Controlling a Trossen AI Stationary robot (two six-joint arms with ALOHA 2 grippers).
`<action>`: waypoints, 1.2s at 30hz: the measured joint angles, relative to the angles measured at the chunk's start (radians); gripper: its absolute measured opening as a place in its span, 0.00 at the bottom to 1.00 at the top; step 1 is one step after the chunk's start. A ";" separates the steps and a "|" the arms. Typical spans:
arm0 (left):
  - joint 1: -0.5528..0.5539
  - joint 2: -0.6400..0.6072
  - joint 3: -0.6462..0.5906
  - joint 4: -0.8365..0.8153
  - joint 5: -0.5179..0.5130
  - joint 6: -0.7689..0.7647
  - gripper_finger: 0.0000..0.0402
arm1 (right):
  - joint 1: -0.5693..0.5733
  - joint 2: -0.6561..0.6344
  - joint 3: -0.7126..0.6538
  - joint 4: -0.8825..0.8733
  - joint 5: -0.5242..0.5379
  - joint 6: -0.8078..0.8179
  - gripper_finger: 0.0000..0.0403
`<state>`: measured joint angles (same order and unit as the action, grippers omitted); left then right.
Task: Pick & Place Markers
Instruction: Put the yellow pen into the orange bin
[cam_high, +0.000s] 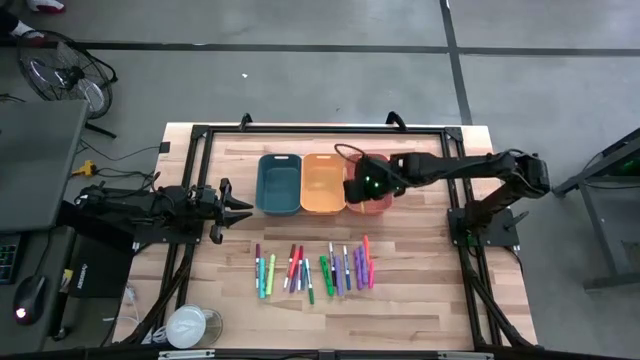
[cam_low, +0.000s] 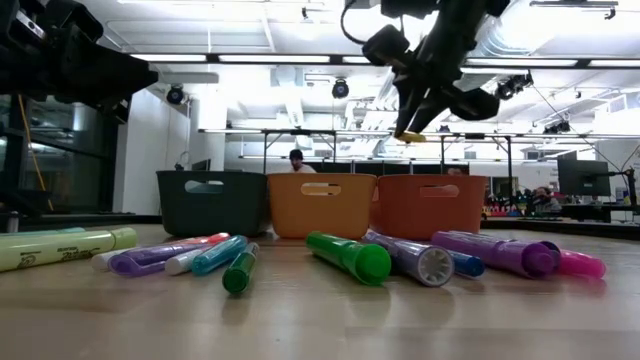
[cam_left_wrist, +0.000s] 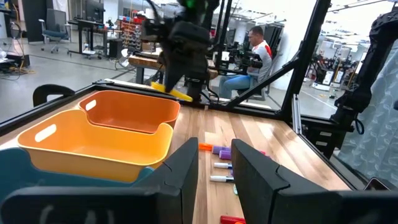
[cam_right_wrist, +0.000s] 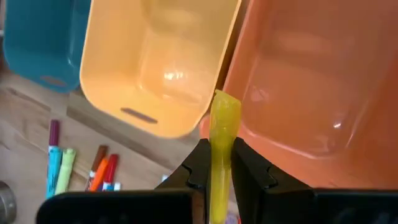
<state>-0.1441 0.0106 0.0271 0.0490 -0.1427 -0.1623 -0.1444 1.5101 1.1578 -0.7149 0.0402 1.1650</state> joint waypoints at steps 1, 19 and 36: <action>0.000 0.000 0.000 0.000 0.000 0.000 0.23 | -0.017 0.000 0.000 -0.002 -0.011 -0.013 0.08; 0.000 0.000 0.000 0.000 0.000 0.000 0.23 | -0.189 0.062 -0.084 -0.062 -0.007 -0.048 0.08; 0.000 0.000 0.000 0.000 0.000 0.000 0.23 | -0.197 0.173 -0.094 0.024 -0.043 -0.074 0.14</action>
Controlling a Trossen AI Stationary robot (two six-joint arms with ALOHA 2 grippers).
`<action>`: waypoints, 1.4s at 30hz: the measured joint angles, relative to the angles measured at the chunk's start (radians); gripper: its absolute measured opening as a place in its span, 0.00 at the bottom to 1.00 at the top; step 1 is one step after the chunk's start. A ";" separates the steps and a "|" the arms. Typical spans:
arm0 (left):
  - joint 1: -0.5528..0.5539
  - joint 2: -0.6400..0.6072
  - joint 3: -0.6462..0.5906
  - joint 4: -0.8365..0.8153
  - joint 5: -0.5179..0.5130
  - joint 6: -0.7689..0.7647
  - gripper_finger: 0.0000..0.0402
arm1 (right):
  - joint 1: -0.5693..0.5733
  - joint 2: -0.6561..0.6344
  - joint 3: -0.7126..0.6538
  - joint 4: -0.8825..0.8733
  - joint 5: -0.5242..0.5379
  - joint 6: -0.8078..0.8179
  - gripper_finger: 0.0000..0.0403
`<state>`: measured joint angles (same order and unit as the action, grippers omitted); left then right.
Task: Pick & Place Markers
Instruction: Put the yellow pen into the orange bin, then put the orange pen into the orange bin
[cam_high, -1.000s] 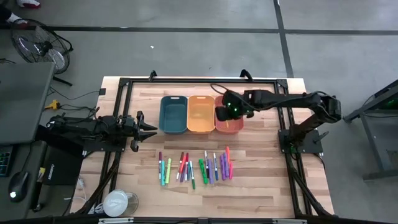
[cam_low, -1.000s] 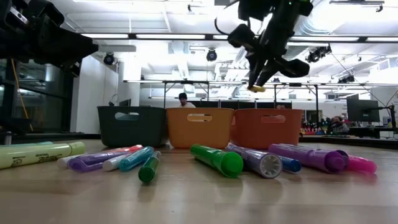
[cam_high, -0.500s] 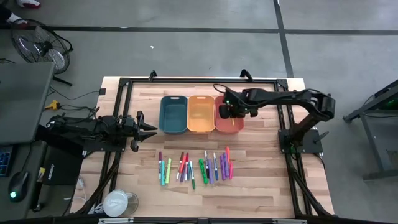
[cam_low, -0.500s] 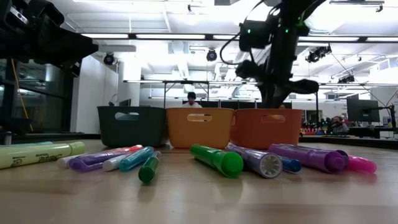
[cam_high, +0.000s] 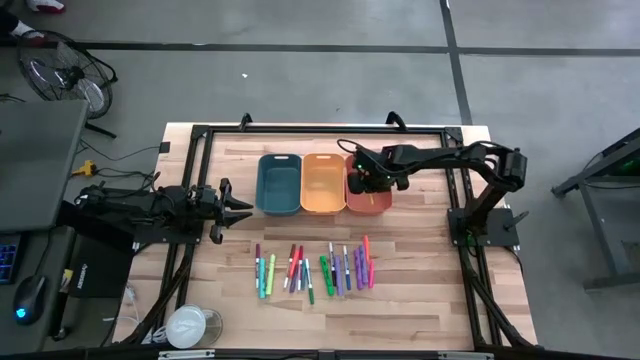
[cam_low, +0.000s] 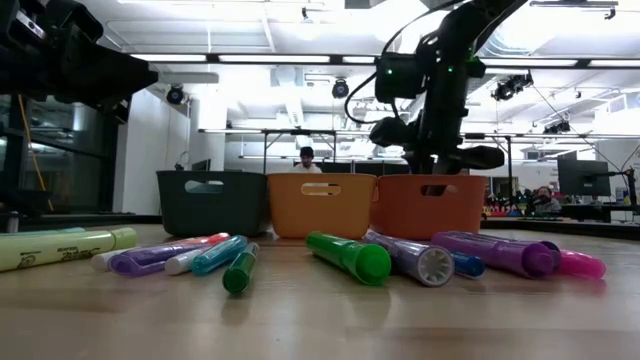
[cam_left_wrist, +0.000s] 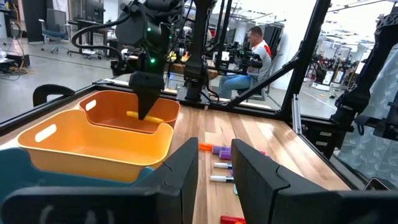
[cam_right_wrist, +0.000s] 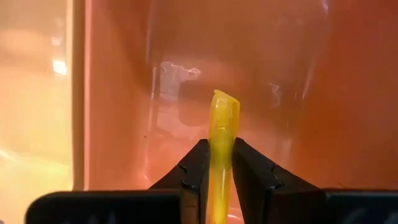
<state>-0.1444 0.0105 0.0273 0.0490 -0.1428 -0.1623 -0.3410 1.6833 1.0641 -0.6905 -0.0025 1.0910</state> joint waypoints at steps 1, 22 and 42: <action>0.000 0.000 0.000 0.000 0.000 0.000 0.23 | 0.000 0.000 0.000 0.000 -0.002 0.000 0.15; 0.000 0.000 0.000 0.000 0.000 0.000 0.23 | 0.007 -0.020 0.000 0.015 -0.036 0.006 0.35; 0.000 0.000 0.000 0.000 0.000 0.000 0.23 | 0.361 -0.218 0.003 -0.191 0.063 0.267 0.36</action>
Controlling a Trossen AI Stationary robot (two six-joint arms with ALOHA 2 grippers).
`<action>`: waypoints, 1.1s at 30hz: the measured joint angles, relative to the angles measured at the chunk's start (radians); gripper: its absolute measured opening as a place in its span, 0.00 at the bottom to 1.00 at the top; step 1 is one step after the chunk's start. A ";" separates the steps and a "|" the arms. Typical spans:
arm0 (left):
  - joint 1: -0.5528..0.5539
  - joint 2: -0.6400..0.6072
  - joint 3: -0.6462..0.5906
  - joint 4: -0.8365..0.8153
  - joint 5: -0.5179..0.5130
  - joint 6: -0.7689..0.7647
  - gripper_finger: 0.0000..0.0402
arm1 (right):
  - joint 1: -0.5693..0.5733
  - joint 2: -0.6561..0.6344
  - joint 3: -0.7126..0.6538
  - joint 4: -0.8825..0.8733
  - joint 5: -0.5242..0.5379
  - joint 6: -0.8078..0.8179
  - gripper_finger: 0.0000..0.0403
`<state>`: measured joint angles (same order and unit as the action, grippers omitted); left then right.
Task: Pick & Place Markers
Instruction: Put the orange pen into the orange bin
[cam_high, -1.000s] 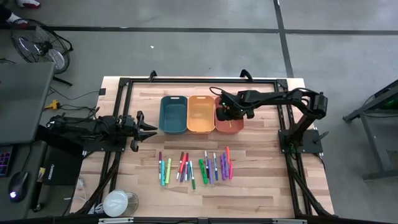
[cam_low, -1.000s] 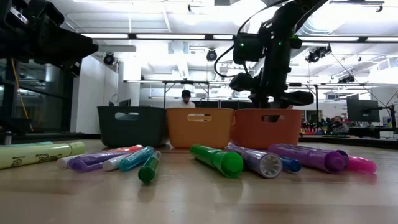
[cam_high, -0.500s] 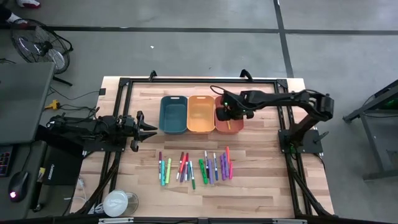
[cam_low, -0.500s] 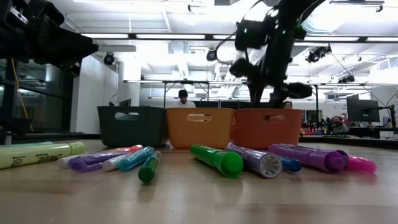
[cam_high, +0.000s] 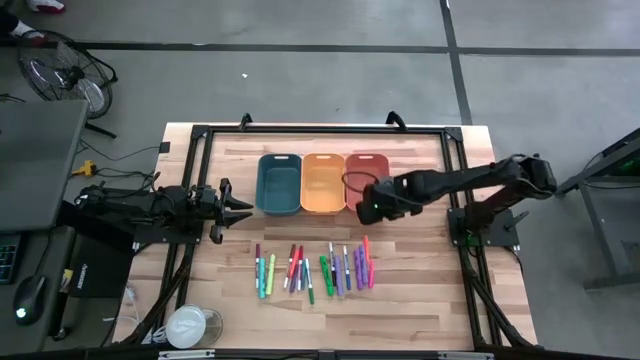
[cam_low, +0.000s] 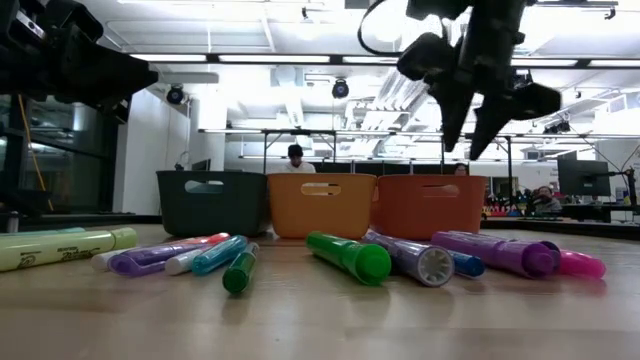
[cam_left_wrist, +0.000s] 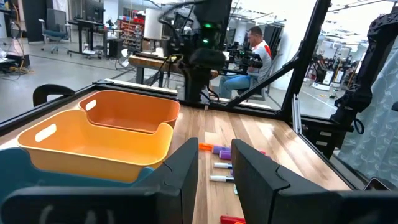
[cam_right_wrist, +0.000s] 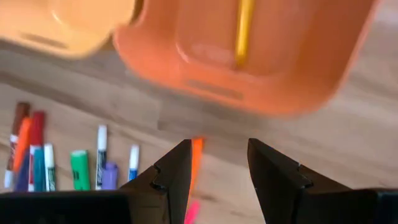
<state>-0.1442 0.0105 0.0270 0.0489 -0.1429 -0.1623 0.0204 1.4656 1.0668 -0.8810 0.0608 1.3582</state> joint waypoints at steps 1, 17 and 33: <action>0.000 0.000 0.000 0.000 0.000 0.000 0.23 | 0.018 0.000 0.000 -0.008 -0.001 0.020 0.36; 0.000 0.000 0.000 0.000 0.000 0.000 0.23 | 0.149 0.181 -0.001 0.094 -0.043 0.153 0.36; 0.000 0.000 0.000 0.000 0.000 0.000 0.23 | 0.131 0.319 -0.001 0.210 -0.053 0.130 0.36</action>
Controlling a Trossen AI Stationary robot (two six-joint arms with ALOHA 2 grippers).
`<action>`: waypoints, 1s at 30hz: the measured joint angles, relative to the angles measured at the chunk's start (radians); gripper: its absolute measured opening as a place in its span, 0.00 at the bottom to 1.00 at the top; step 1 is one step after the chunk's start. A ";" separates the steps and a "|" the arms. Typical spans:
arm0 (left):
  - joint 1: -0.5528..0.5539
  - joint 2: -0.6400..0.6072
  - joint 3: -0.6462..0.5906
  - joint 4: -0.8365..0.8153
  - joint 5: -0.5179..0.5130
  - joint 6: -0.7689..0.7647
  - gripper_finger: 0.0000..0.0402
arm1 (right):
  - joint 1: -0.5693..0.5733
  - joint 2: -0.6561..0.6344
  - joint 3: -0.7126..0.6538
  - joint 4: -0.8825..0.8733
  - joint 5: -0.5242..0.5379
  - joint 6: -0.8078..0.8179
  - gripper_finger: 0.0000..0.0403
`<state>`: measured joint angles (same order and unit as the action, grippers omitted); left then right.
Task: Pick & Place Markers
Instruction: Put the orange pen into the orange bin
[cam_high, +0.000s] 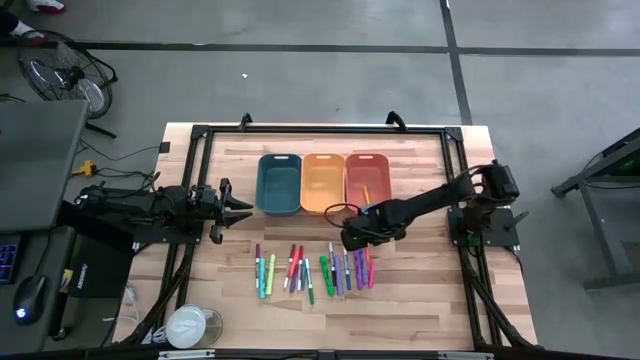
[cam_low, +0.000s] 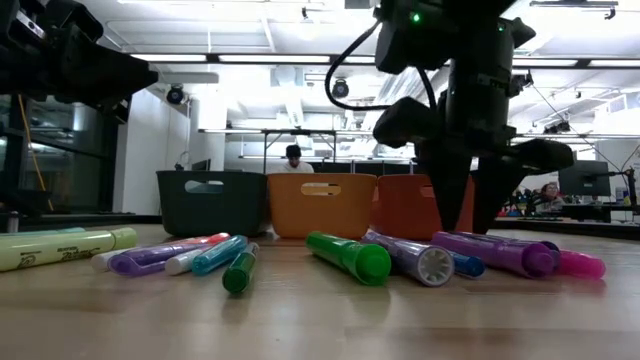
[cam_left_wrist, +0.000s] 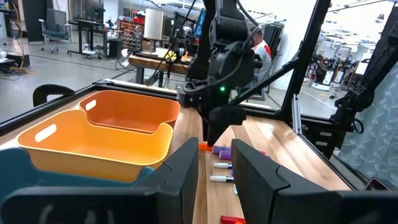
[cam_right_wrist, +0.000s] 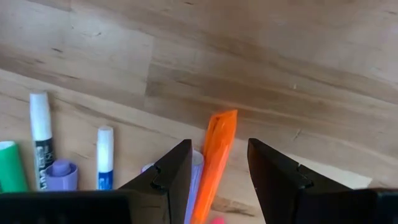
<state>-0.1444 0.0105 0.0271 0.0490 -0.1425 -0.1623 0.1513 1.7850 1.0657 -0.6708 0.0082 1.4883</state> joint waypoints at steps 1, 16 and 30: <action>0.000 0.000 0.000 0.000 0.000 0.000 0.23 | 0.000 0.003 0.000 0.000 0.000 0.000 0.36; 0.000 0.000 0.000 0.000 0.000 0.000 0.23 | -0.020 0.050 0.003 0.033 0.005 -0.005 0.36; 0.000 0.000 0.000 0.000 0.000 0.000 0.23 | 0.032 0.063 0.004 0.035 -0.024 0.080 0.36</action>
<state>-0.1440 0.0108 0.0269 0.0490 -0.1425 -0.1623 0.1834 1.8481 1.0698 -0.6356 -0.0155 1.5679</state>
